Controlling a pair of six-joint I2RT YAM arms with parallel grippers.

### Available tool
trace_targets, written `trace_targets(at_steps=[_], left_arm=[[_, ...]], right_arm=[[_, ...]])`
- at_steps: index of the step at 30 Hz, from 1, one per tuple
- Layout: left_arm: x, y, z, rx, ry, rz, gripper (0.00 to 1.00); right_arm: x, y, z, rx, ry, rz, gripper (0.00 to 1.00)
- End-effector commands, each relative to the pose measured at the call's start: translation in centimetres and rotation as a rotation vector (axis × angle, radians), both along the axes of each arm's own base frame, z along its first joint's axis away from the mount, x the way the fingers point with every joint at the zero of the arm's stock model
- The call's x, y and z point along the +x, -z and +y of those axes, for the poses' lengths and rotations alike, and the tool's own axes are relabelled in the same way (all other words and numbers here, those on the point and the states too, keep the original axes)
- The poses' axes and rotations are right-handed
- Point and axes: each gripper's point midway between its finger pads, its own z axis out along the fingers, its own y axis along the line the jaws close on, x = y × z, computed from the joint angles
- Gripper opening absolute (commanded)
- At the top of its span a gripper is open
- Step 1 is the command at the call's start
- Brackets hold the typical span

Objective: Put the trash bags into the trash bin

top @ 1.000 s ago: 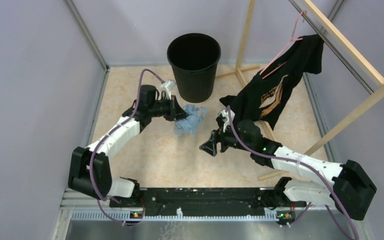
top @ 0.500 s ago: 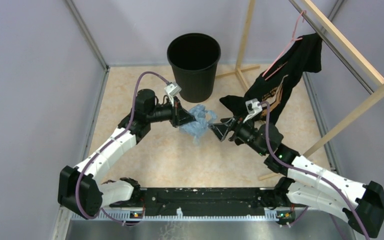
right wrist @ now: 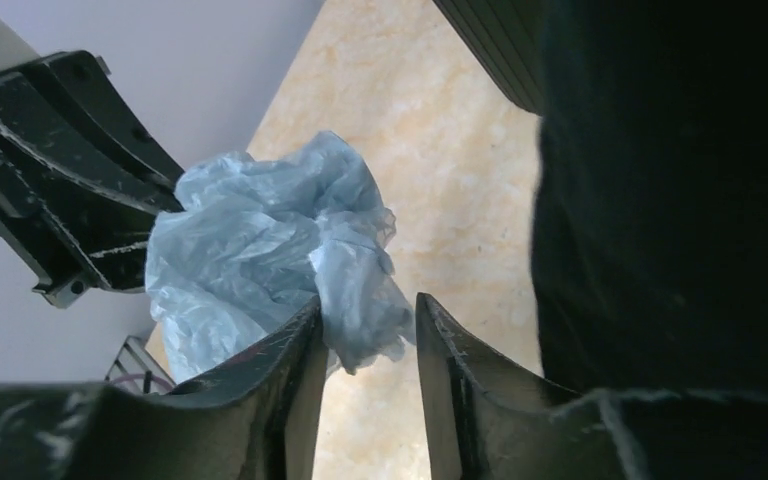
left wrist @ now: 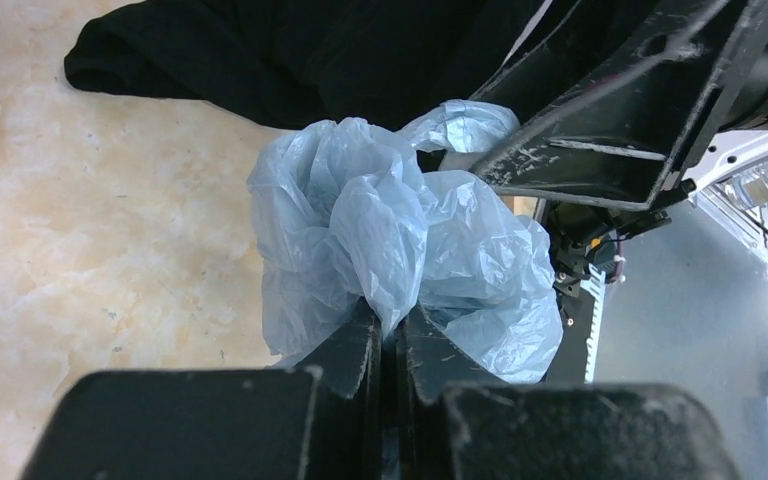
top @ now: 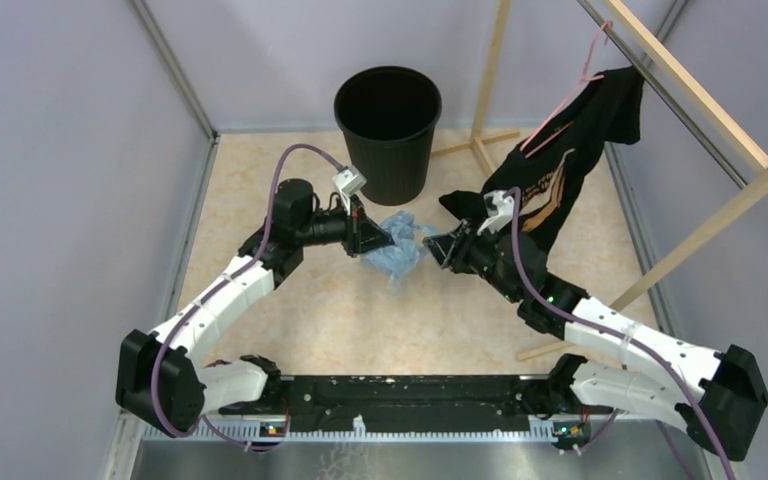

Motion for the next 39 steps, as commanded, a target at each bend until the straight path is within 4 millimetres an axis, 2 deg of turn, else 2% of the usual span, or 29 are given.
trace_targets(at_steps=[1, 3, 7, 9, 11, 15, 18, 19, 23, 27, 32, 36, 39], left_arm=[[-0.4, -0.8, -0.6, -0.021, 0.050, -0.073, 0.00], [-0.7, -1.0, -0.7, -0.024, 0.064, -0.081, 0.00], [-0.7, -1.2, -0.6, -0.021, 0.054, -0.100, 0.02], [-0.8, -1.5, -0.5, -0.022, 0.052, -0.112, 0.14], [-1.2, -2.1, -0.5, -0.028, 0.064, -0.134, 0.34], [-0.4, -2.9, 0.6, -0.012, -0.036, -0.195, 0.69], [-0.4, -3.6, 1.2, -0.022, -0.077, -0.245, 0.92], [-0.5, -3.7, 1.3, -0.029, -0.080, -0.254, 0.97], [-0.6, -2.9, 0.8, -0.037, -0.054, -0.235, 0.99], [-1.0, -0.3, -1.1, 0.017, 0.027, -0.127, 0.99], [-2.9, 2.0, -3.6, 0.060, 0.140, -0.043, 0.99], [-4.4, 3.0, -4.7, 0.073, 0.205, -0.003, 0.99], [-4.7, 4.0, -5.1, 0.096, 0.221, 0.023, 0.99]], right_arm=[[0.1, -1.1, -0.3, 0.041, 0.011, -0.054, 0.27], [-0.1, -1.2, -0.7, 0.033, 0.007, -0.087, 0.00], [0.3, -1.0, -3.6, -0.043, 0.108, -0.117, 0.00], [0.2, -1.1, -5.4, -0.079, 0.157, -0.148, 0.00], [-0.2, -1.1, -6.2, -0.111, 0.160, -0.173, 0.00], [-1.3, -0.9, -6.7, -0.173, 0.104, -0.212, 0.00], [-1.8, -0.8, -6.9, -0.201, 0.080, -0.228, 0.00], [-2.0, -1.0, -6.8, -0.199, 0.066, -0.235, 0.00], [-2.9, -1.5, -5.4, -0.163, -0.022, -0.253, 0.00], [-3.2, -2.0, -4.3, -0.134, -0.067, -0.254, 0.00], [-3.3, -2.5, -3.0, -0.100, -0.111, -0.250, 0.00], [-3.4, -2.9, -2.2, -0.058, -0.131, -0.244, 0.00], [-3.4, -3.0, -1.7, -0.045, -0.149, -0.240, 0.00]])
